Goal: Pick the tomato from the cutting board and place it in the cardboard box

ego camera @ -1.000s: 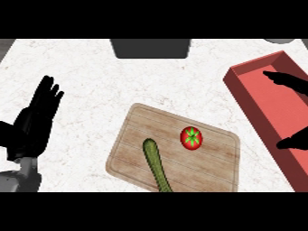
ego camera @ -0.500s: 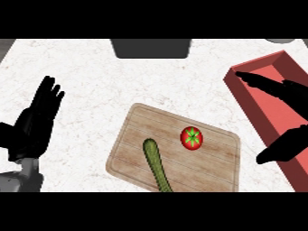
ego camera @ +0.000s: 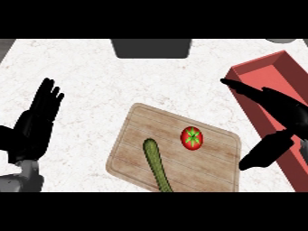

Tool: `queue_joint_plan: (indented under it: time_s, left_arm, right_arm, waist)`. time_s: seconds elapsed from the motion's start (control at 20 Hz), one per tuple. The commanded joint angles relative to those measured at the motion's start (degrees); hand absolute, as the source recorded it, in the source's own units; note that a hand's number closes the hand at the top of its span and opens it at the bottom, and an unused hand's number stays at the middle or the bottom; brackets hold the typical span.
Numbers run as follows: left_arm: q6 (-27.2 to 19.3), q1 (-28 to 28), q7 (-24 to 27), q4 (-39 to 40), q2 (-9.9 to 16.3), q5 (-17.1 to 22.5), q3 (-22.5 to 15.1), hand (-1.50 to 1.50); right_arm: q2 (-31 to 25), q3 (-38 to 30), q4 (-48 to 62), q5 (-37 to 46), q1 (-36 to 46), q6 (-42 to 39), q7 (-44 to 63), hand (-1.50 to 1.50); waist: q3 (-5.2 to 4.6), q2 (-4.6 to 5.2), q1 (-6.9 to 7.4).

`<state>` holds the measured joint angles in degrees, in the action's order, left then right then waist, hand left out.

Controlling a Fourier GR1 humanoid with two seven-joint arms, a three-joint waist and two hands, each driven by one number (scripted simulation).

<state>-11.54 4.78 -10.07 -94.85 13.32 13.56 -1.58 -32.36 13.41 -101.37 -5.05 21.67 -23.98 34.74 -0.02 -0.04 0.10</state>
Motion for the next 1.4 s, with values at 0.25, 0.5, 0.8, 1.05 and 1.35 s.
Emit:
queue_joint_plan:
  time_s: [0.25, 0.5, 0.8, 1.05, 1.35]
  left_arm:
    - [1.84, 0.65, -2.02, -0.46, -1.6, -2.0, 0.61, 0.0]
    - [0.46, -1.74, -1.91, -3.62, -2.9, -4.27, 0.6, 0.0]
    - [3.23, 0.21, -3.77, -2.75, -3.05, -2.84, 2.66, 0.0]
    - [2.04, 1.06, 0.95, 1.68, -6.11, -6.84, 1.03, 0.0]
    - [4.58, 5.34, -1.1, 4.83, -3.63, -4.13, 6.55, 0.0]
  right_arm:
    - [10.22, 0.72, -0.91, 7.96, 0.0, -0.38, 5.68, -1.5]
    - [12.5, 1.11, -4.09, 13.17, -6.04, 0.32, 3.04, -1.5]
    - [15.08, -1.93, 8.65, 17.9, -2.46, -2.68, -6.43, -1.5]
    - [20.4, 1.14, 6.48, 21.31, -3.41, -1.97, -2.79, -1.5]
    - [20.37, -0.75, 9.85, 26.57, -3.17, -2.81, -6.27, -1.5]
  waist:
    - [0.0, 0.0, 0.01]
    - [0.01, -0.07, -0.11]
    - [0.02, 0.04, 0.13]
    - [0.01, 0.03, -0.02]
    - [0.01, 0.06, -0.07]
